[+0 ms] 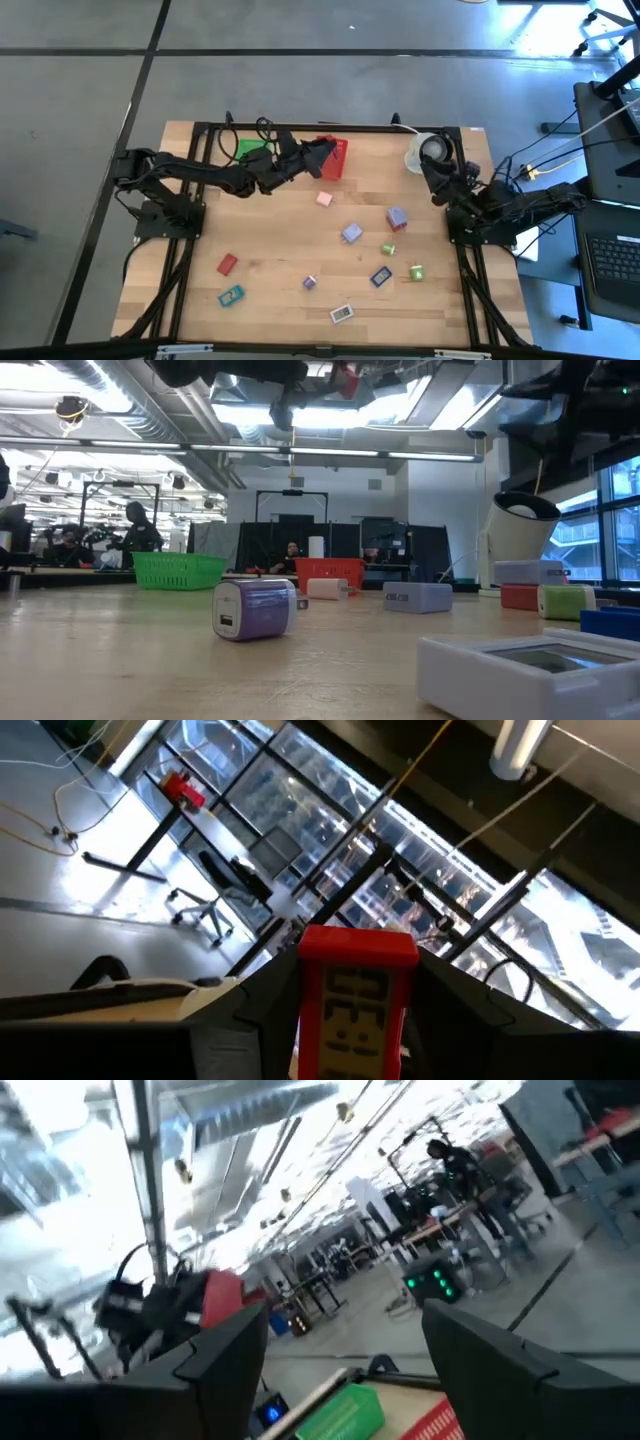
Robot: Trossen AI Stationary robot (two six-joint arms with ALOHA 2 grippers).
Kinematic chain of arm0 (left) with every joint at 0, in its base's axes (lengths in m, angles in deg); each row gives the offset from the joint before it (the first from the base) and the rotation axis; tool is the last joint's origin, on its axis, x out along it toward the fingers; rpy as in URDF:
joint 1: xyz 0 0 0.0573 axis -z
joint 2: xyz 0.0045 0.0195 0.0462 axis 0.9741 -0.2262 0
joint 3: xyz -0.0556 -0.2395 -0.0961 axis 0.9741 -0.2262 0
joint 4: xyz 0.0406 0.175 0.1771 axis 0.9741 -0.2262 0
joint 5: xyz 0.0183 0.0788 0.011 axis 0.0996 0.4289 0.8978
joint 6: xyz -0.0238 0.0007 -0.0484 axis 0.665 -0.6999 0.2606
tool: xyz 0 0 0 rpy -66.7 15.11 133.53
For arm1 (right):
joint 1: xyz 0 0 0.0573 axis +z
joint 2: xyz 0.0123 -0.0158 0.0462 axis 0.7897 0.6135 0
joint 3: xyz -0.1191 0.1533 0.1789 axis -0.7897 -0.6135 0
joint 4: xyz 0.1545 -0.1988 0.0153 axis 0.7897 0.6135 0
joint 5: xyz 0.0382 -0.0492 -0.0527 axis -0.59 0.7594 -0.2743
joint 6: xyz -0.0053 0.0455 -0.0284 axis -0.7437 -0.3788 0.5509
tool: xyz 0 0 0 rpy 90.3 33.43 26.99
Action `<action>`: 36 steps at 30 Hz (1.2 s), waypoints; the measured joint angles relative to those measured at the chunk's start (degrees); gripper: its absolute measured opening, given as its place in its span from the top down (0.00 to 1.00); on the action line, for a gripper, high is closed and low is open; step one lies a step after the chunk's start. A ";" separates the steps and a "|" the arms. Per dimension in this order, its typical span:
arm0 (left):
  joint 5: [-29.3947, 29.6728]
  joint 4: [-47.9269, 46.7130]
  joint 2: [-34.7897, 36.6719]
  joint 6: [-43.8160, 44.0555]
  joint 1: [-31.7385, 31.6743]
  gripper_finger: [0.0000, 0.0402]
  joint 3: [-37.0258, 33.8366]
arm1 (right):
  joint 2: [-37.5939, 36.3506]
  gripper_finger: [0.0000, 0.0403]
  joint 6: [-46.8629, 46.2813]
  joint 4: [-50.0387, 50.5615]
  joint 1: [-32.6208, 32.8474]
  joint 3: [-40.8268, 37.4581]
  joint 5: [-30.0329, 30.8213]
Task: Pick & Place Office items
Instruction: Put the top red digital timer into the red bin
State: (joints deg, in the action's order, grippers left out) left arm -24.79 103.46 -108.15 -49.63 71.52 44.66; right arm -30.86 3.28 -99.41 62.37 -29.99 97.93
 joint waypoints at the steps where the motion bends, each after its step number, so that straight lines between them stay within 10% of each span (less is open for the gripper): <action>1: 0.17 0.96 -0.30 0.41 0.00 0.60 0.00 | 1.60 0.33 0.22 0.13 -0.16 0.77 -0.89; 20: 2.09 6.72 -2.50 8.82 -0.22 0.60 0.04 | 47.28 0.33 30.41 0.52 -1.94 28.16 -2.53; 36: 1.79 6.66 -2.50 8.76 0.09 0.60 0.04 | 68.12 0.33 31.83 0.54 -7.53 46.38 -7.93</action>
State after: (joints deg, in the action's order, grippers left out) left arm -23.00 110.12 -110.65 -40.87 71.61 44.70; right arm 37.27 35.11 -98.88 54.83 16.38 90.00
